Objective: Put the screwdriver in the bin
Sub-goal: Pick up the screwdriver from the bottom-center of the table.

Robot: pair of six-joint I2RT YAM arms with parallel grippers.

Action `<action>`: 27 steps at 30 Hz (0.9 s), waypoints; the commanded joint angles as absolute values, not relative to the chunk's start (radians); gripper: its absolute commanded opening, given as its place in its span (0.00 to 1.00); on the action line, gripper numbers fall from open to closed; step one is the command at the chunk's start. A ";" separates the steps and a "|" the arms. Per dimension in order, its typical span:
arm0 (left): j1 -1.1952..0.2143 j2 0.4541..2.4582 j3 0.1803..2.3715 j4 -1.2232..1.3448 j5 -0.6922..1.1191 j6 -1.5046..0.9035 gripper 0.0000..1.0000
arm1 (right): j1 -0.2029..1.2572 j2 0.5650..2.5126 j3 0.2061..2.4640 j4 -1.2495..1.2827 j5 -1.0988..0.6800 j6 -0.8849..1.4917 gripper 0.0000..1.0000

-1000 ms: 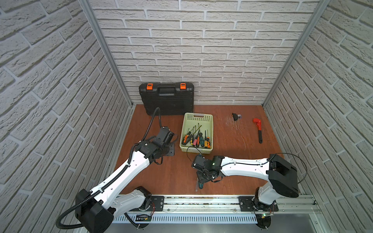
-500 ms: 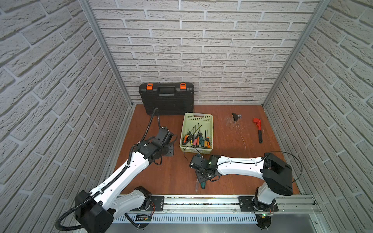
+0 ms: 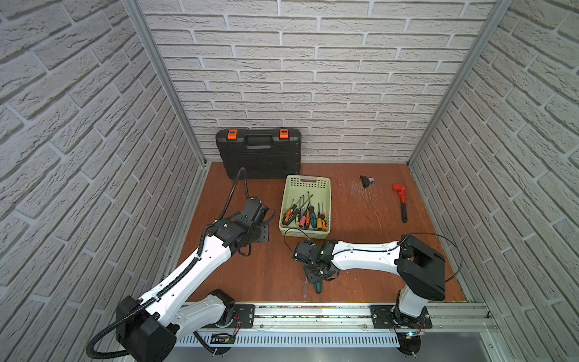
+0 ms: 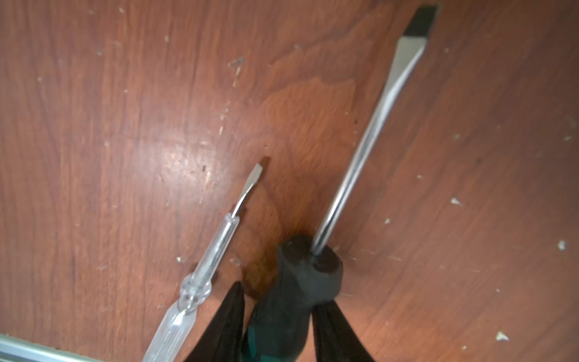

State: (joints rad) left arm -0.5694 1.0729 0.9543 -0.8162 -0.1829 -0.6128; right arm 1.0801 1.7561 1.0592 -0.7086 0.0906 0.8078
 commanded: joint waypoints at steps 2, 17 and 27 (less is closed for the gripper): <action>-0.560 1.058 0.952 -0.824 -0.209 -0.600 0.48 | 1.062 1.756 1.030 -0.685 0.061 0.810 0.35; -0.557 1.092 1.065 -0.876 -0.178 -0.604 0.48 | 1.043 1.520 1.002 -0.851 0.128 0.706 0.05; -0.557 1.148 1.133 -0.842 -0.155 -0.663 0.47 | 1.038 1.279 1.065 -1.015 -0.040 0.520 0.05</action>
State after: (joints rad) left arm -0.5629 1.1381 1.1007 -0.8574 -0.1593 -0.6331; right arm 1.0439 1.3506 1.0138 -0.9508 -0.0071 0.5999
